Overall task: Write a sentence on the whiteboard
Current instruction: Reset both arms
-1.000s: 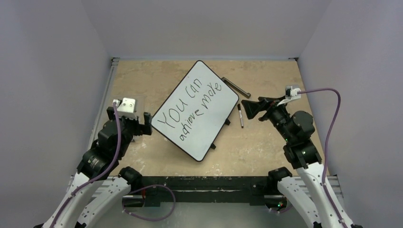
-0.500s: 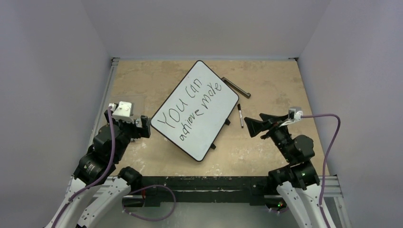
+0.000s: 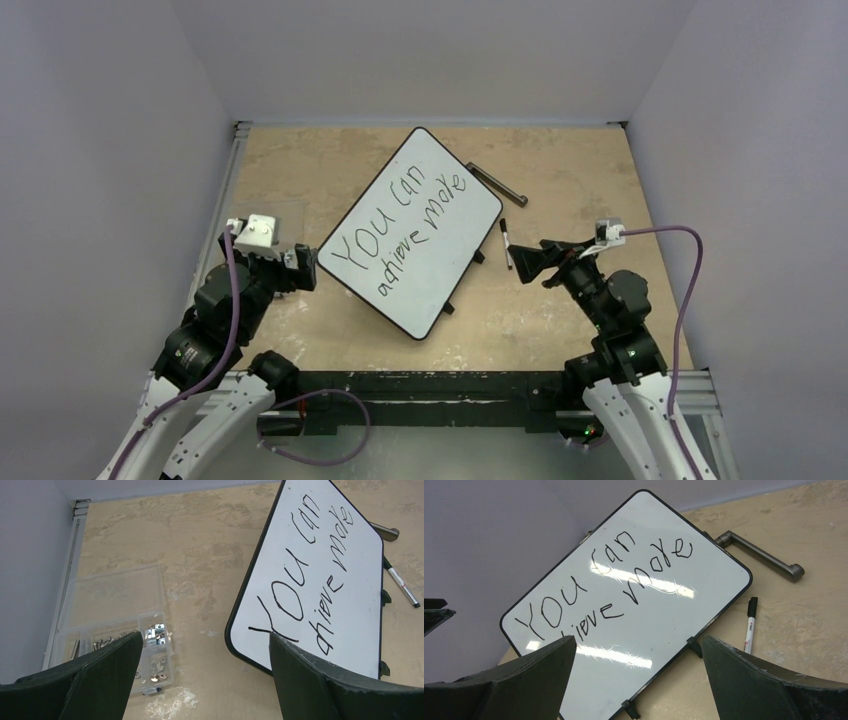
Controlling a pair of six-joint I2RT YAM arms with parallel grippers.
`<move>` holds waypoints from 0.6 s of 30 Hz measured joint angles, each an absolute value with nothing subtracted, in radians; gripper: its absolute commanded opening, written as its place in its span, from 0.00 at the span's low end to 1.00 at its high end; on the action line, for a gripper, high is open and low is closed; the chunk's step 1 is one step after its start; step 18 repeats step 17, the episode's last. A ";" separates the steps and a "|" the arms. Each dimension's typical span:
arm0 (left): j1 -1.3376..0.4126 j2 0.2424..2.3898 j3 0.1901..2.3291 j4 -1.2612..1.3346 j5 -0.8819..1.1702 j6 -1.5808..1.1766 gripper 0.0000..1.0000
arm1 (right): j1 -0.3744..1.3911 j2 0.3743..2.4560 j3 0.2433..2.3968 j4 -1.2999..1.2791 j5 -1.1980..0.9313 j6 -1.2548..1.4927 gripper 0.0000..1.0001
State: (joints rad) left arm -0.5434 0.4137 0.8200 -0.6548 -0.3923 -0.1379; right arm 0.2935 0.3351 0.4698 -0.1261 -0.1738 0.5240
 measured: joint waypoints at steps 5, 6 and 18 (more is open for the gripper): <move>-0.543 0.414 0.820 -0.657 -0.392 -0.138 0.95 | 0.294 0.339 0.470 -0.121 -0.175 0.524 0.99; -0.543 0.414 0.820 -0.658 -0.392 -0.138 0.95 | 0.294 0.339 0.470 -0.118 -0.175 0.525 0.99; -0.543 0.414 0.820 -0.667 -0.392 -0.138 0.95 | 0.294 0.340 0.469 -0.085 -0.180 0.535 0.99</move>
